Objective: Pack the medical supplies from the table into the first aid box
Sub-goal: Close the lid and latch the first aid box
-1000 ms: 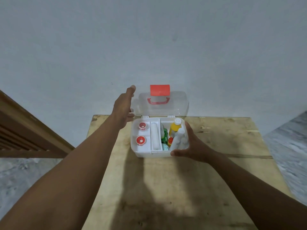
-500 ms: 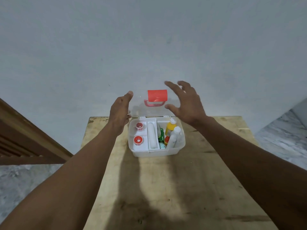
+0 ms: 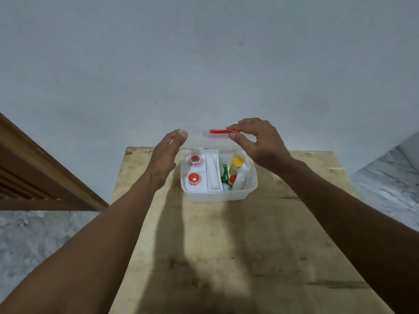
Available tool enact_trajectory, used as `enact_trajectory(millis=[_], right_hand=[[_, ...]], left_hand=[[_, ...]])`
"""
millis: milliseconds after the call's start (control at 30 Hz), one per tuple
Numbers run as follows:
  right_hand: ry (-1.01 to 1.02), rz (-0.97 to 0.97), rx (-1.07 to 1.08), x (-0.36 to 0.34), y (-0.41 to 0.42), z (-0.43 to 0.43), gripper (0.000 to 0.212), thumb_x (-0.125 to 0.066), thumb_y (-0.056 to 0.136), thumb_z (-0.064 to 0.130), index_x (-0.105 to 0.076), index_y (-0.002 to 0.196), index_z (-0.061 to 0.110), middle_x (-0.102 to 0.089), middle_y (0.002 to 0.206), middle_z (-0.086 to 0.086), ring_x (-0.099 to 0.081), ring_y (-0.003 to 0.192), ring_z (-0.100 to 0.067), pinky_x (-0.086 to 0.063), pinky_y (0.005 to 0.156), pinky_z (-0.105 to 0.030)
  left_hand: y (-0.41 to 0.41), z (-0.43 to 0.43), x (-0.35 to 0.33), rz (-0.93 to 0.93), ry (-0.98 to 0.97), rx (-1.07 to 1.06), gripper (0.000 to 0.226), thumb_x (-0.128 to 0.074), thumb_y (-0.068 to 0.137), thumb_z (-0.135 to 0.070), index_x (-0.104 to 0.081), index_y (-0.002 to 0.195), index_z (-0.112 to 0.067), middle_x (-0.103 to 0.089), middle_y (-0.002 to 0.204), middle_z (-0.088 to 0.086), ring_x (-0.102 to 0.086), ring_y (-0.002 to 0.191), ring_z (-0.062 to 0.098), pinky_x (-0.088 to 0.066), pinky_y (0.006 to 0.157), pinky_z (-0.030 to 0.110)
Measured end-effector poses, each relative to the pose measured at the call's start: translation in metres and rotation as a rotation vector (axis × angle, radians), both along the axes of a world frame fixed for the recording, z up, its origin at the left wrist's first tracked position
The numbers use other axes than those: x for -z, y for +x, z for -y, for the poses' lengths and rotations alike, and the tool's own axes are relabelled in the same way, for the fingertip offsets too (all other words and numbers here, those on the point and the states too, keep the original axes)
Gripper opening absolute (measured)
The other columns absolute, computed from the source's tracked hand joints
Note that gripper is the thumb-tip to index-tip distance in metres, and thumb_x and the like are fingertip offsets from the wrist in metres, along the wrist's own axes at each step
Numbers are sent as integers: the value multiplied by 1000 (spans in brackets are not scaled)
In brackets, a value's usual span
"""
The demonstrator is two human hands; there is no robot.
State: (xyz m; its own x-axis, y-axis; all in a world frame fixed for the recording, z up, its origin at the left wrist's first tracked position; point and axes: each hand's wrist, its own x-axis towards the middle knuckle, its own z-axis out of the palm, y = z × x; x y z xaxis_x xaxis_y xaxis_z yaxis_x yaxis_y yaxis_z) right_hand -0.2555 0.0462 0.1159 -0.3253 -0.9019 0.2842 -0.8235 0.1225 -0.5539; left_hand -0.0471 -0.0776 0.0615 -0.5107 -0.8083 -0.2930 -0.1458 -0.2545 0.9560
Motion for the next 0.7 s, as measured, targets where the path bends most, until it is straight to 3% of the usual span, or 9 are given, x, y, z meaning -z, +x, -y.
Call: enact_trajectory(millis=[100,167,267,467,600,700], right_hand=[[27,-9,-3,15,7,-16,25,-63,96,31,-74,118,26,-67,129,-2,-52,124,-15,-33,98,-25],[46,-55,0,29,13,-28,25,-63,95,32,-76,115,24,-67,128,-5,-54,123,-21,-41,101,-33],[52,-106,-45,53,23,-45,31,-58,90,41,-80,105,24,-70,122,-9,-59,115,-29,-50,94,-45],[0,-162,-62,87,30,-62,32,-59,87,41,-82,97,21,-71,117,-11,-62,108,-33,-52,90,-43],[-5,-235,-96,101,32,-69,32,-58,86,39,-81,97,21,-70,119,-13,-62,108,-36,-54,89,-46],[-11,-311,-117,109,35,-72,31,-57,87,35,-80,100,18,-68,120,-17,-61,110,-39,-52,92,-49]], left_hand=[[15,-11,7,5,-49,39,53,-61,89,-58,-49,139,-46,-49,143,-20,-43,130,6,-36,102,40],[25,-20,12,19,-57,66,53,-61,91,-49,-46,142,-45,-47,143,-20,-42,130,5,-35,104,39],[37,-35,20,71,-62,100,57,-61,95,-40,-40,148,-42,-46,147,-14,-42,135,8,-37,103,37],[39,-55,41,170,-104,61,62,-59,99,-24,-32,153,-36,-54,145,-5,-50,131,11,-39,110,36],[42,-65,52,298,-295,111,65,-56,100,-21,-25,155,-34,-56,139,-9,-49,124,0,-39,100,20],[43,-66,61,329,-385,82,62,-57,99,-23,-31,153,-37,-51,145,-14,-49,126,1,-40,106,24]])
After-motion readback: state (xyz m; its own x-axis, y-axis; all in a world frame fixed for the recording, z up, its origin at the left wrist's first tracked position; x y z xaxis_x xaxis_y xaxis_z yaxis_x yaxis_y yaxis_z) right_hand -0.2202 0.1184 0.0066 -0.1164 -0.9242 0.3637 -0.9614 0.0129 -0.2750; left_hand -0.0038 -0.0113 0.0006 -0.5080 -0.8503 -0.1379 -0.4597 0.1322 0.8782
